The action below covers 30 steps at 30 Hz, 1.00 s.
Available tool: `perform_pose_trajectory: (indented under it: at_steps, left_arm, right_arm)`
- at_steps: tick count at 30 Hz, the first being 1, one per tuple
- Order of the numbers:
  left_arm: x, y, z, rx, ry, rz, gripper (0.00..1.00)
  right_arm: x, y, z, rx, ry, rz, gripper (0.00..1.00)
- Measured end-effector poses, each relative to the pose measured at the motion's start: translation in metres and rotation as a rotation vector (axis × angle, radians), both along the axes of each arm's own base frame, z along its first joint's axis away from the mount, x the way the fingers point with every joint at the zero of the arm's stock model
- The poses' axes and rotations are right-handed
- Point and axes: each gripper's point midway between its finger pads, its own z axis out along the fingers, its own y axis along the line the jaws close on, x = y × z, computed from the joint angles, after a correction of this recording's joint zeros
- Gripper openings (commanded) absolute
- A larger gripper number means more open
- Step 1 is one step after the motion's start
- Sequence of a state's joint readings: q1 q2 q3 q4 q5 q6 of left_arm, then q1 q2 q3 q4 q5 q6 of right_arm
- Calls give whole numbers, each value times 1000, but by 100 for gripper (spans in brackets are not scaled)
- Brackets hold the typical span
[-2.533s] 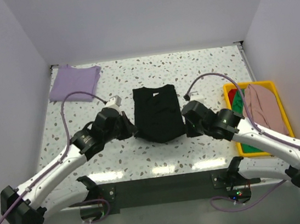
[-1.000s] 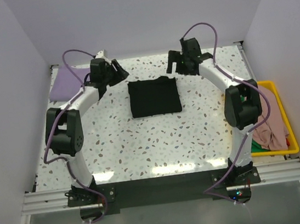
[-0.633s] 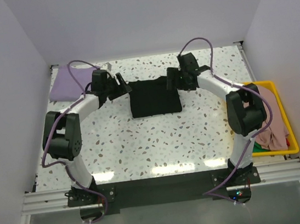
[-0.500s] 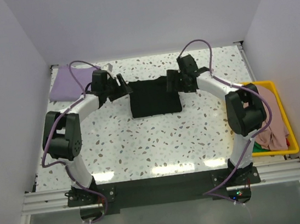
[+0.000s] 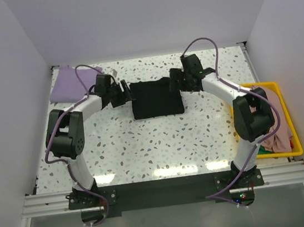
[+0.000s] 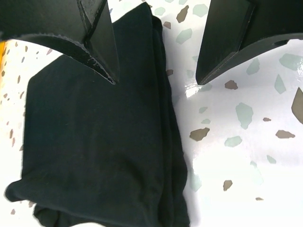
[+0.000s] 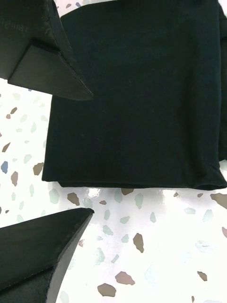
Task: Fold and stack the t-shirts
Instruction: Neatly place the folded tshirt to the corner
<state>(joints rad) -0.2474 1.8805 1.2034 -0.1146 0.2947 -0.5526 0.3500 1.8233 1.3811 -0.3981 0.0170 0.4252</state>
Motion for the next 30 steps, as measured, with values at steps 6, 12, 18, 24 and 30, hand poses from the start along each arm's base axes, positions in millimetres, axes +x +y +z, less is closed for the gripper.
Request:
perform_pose_trajectory:
  at_steps: [6, 12, 18, 24, 30]
  left_arm:
    - [0, -5, -24, 29, 59, -21, 68]
    - [5, -24, -33, 32, 64, -60, 58]
    - [11, -32, -38, 95, 71, -57, 9]
    - [32, -8, -19, 326, 35, -9, 0]
    - [82, 42, 26, 563, -74, 58, 0]
  right_arm:
    - [-6, 0, 1, 1, -2, 4, 99]
    - [-13, 0, 0, 1, 2, 8, 99]
    - [-21, -1, 9, 14, -13, 7, 99]
    - [-24, 5, 22, 37, -37, 12, 98]
    - [-37, 33, 24, 42, -31, 74, 98]
